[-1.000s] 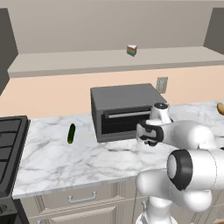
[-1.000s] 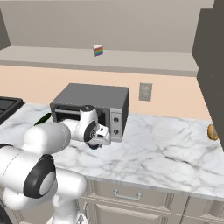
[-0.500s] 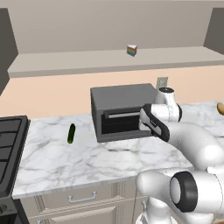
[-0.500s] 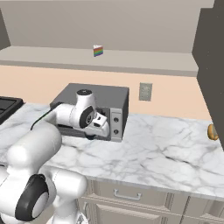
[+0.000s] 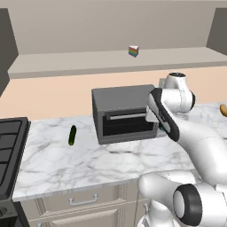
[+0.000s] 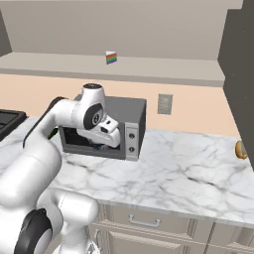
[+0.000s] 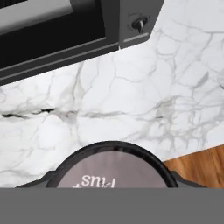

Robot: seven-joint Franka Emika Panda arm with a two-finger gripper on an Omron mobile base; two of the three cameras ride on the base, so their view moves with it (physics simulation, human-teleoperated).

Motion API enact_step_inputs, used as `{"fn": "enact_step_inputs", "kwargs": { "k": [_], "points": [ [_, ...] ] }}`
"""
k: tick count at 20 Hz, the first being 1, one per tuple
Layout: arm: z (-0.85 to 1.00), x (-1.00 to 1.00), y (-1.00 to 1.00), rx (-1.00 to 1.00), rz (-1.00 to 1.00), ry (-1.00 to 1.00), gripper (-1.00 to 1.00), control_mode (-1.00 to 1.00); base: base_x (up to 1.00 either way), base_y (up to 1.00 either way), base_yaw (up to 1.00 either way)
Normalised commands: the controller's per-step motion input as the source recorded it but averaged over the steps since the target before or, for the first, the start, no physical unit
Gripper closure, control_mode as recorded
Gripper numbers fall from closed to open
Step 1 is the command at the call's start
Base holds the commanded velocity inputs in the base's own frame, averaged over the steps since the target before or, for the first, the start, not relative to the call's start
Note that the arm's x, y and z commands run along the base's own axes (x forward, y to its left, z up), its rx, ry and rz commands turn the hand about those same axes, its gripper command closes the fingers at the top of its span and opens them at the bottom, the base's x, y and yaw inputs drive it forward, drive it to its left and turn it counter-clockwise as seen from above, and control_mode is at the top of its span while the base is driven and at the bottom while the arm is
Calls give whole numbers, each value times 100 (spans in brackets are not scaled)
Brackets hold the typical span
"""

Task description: Pick the yogurt and boxed food from the counter and place them in the cabinets closest to them.

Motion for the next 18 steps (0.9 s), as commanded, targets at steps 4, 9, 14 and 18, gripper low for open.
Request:
{"fn": "enact_step_inputs", "kwargs": {
  "k": [4, 9, 14, 18],
  "points": [
    [67, -38, 0, 4, -11, 7, 100, -100, 0, 0, 0],
    [66, -37, 0, 1, -9, 5, 100, -100, 0, 0, 0],
    [66, -26, 0, 0, -5, 0, 100, -100, 0, 0, 0],
    [40, -22, 5, -5, -1, -14, 100, -100, 0, 0, 0]
  ]
}}
